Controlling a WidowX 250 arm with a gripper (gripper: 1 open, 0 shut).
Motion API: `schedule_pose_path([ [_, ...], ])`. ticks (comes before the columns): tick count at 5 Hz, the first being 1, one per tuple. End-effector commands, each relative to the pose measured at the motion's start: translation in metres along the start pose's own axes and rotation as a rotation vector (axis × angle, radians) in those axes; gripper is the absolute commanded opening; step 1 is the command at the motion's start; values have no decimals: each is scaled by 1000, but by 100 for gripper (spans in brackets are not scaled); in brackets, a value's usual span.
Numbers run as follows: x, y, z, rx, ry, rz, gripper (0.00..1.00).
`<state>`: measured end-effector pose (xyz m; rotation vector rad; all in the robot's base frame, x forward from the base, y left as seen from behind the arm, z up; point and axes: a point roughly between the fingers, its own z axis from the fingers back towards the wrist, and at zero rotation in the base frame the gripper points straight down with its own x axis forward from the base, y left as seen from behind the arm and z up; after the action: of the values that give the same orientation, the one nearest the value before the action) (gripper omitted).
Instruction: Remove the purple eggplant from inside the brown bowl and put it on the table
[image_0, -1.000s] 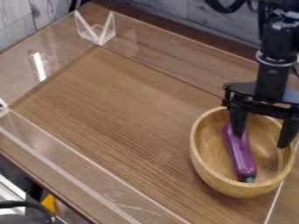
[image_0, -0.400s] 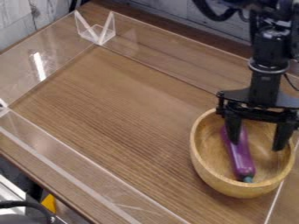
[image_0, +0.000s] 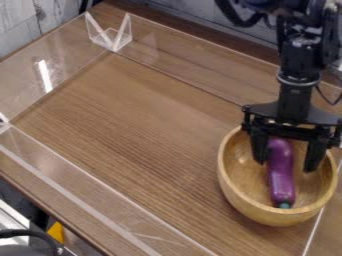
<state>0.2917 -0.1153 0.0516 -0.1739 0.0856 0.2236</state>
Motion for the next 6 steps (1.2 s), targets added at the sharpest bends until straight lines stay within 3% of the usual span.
schedule_pose_path([
  [1, 5, 1, 2, -22, -34, -19, 100],
  [2, -1, -2, 4, -21, -39, -1, 0],
  [4, -20, -1, 25, -37, -66, 20, 0],
  [5, -32, 6, 42, -60, -87, 33, 0],
  [6, -29, 16, 57, -81, -109, 69, 0],
])
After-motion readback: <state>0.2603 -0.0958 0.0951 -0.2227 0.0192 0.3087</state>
